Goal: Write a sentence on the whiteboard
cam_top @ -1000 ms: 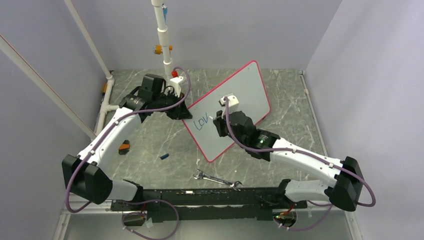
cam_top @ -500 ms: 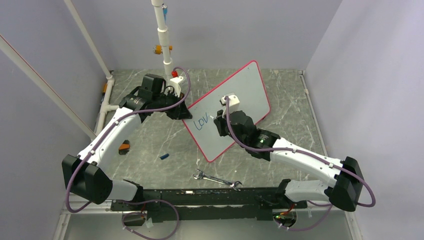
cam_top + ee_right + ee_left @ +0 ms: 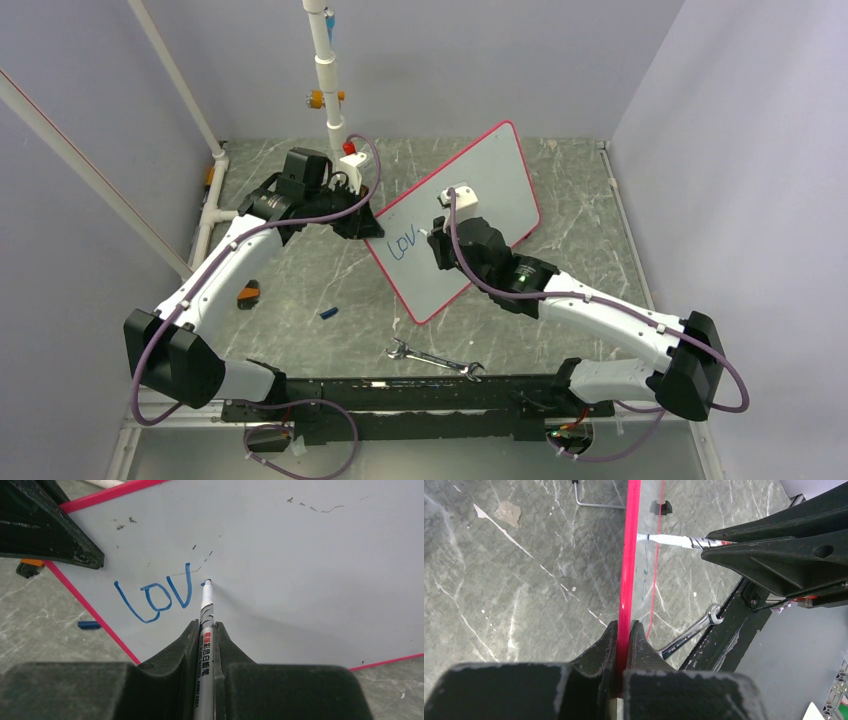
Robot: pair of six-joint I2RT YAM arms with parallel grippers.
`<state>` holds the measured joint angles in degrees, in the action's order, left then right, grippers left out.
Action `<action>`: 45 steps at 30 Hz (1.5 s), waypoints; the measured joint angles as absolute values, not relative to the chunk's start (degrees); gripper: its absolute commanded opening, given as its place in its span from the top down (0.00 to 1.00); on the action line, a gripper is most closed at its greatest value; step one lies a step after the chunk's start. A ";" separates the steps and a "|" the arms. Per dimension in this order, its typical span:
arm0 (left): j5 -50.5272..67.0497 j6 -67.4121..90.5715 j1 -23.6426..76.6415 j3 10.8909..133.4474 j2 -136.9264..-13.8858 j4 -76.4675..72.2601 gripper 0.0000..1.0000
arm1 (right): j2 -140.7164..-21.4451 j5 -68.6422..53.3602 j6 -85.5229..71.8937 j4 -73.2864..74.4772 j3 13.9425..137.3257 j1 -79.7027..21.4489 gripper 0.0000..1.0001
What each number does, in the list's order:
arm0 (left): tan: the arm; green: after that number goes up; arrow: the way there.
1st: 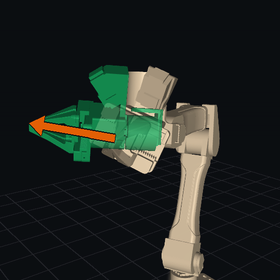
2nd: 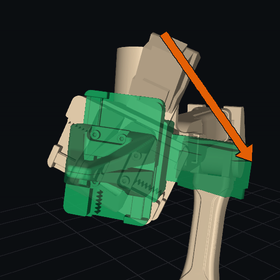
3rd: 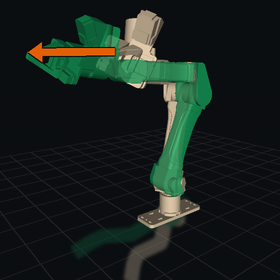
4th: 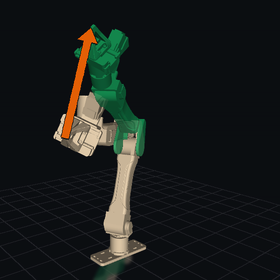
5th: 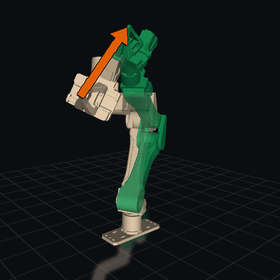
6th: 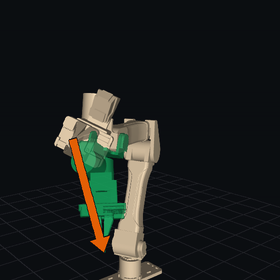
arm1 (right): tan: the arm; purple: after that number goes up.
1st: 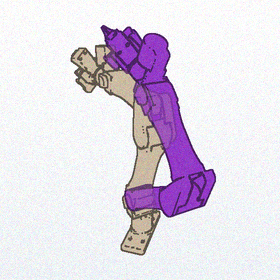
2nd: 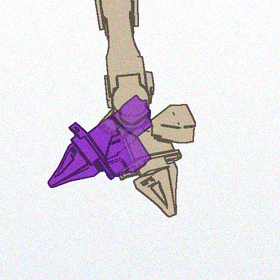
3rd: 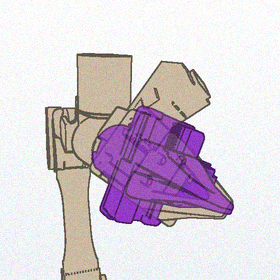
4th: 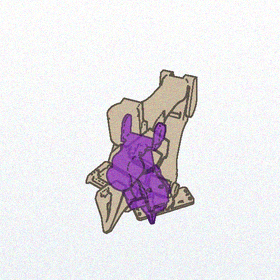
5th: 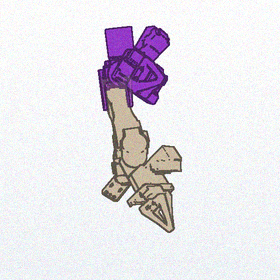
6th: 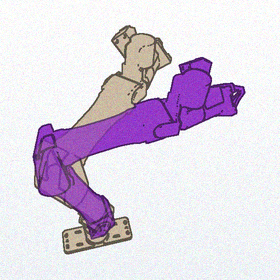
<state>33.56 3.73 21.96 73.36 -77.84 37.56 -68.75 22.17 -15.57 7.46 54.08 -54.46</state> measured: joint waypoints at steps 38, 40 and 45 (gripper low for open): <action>33.17 3.75 22.00 73.36 -77.84 37.82 1.00 | -68.84 19.38 -14.68 7.18 54.26 -53.98 1.00; 33.17 3.75 22.00 73.36 -77.84 37.82 1.00 | -68.64 19.05 -14.81 7.18 53.84 -53.98 1.00; 33.15 3.75 22.00 73.36 -77.84 37.85 1.00 | -68.27 18.96 -15.25 7.20 52.97 -53.98 1.00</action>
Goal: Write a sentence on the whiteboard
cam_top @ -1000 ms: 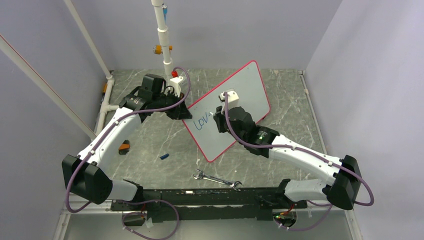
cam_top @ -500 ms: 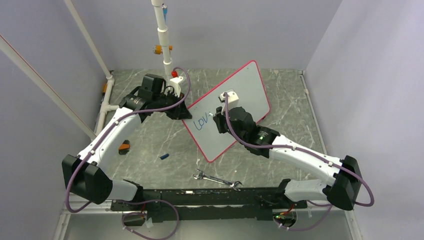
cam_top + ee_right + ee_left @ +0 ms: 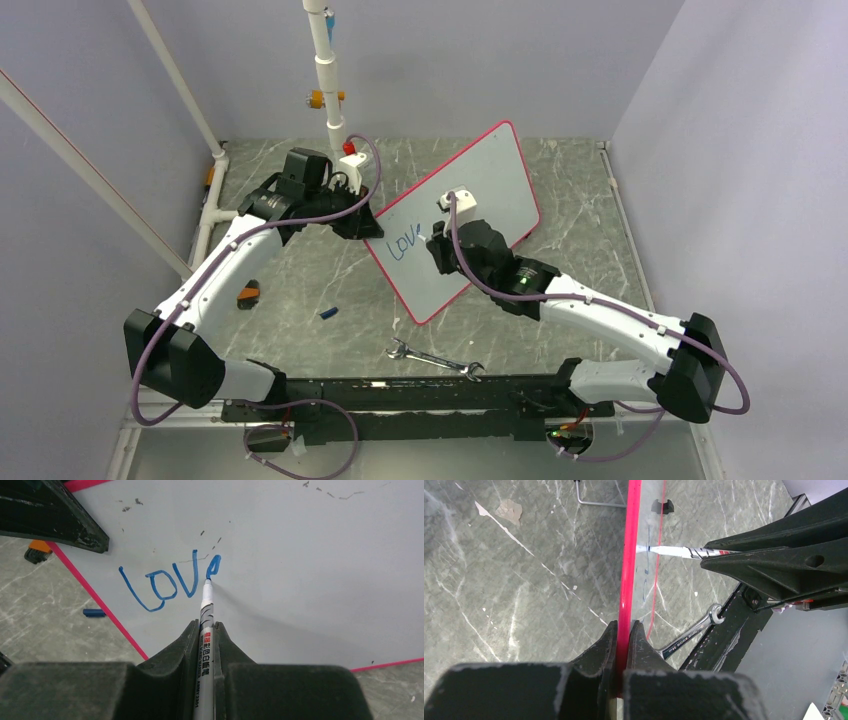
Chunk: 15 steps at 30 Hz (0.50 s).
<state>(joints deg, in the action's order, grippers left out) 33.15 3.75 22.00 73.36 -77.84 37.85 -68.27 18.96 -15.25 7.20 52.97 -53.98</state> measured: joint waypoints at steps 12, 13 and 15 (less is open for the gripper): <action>33.17 3.75 22.00 73.36 -77.84 37.80 1.00 | -68.01 21.23 -15.64 8.16 52.45 -53.39 1.00; 33.15 3.75 22.00 73.36 -77.84 37.82 1.00 | -68.01 21.47 -15.59 8.27 52.47 -53.17 1.00; 33.17 3.77 22.00 73.36 -77.84 37.82 1.00 | -68.03 21.85 -15.44 8.99 52.84 -52.71 1.00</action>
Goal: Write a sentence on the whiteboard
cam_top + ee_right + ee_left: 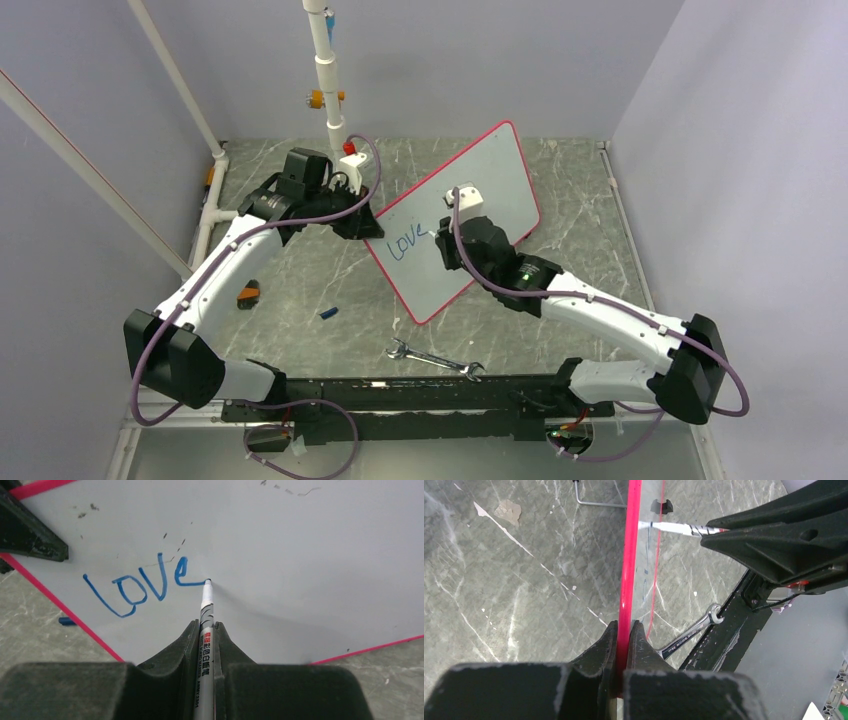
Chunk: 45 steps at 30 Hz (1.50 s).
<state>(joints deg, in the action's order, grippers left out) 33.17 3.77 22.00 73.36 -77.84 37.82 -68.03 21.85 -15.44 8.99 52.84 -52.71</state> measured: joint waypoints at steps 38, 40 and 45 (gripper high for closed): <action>33.21 3.73 22.22 73.54 -77.82 37.93 1.00 | -53.93 14.28 -12.60 16.49 52.47 -39.35 1.00; 33.21 3.73 22.22 73.54 -77.82 37.93 1.00 | -53.91 13.74 -12.56 16.25 51.90 -39.29 1.00; 33.21 3.73 22.24 73.54 -77.82 37.93 1.00 | -53.93 12.73 -12.16 15.16 50.78 -39.18 1.00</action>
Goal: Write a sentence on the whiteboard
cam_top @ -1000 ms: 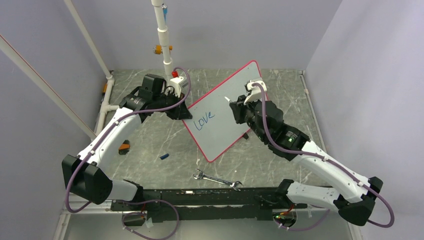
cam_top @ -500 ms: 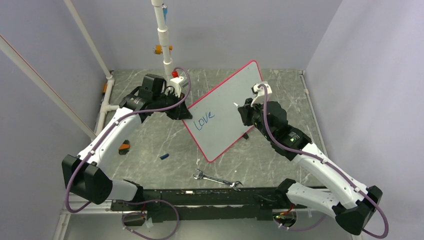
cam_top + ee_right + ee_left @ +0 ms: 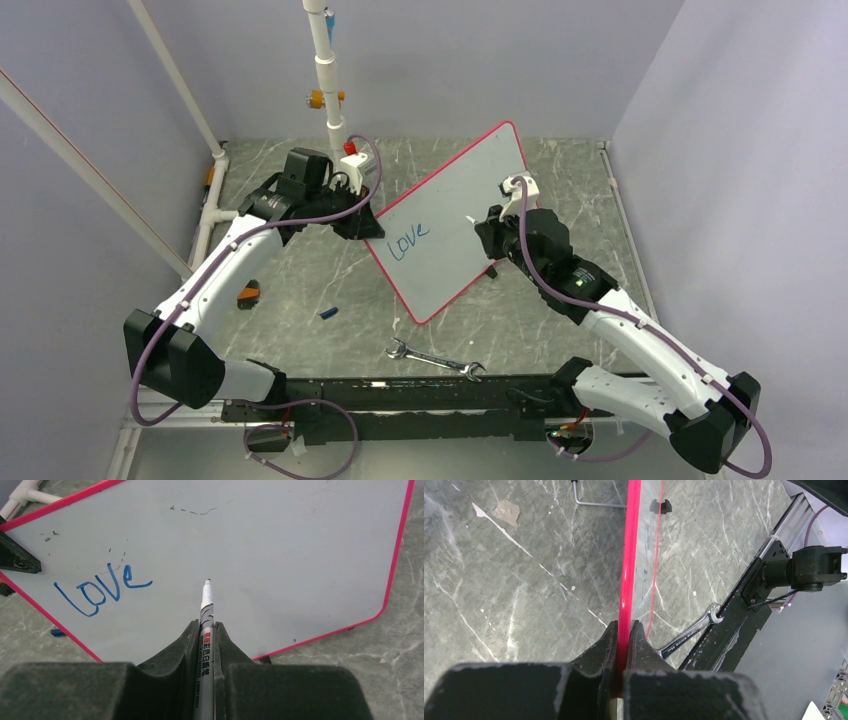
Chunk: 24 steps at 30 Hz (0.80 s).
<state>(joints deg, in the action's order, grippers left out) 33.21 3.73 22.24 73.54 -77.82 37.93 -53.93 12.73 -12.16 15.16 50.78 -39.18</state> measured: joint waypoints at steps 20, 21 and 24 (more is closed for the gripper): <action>33.21 3.73 22.39 73.63 -77.84 37.98 1.00 | -55.64 7.05 -11.35 8.01 48.25 -35.22 1.00; 33.21 3.73 22.39 73.63 -77.84 37.98 1.00 | -56.31 6.70 -11.38 7.33 48.25 -35.03 1.00; 33.19 3.73 22.41 73.63 -77.84 37.98 1.00 | -57.82 5.28 -11.57 5.89 48.25 -34.65 1.00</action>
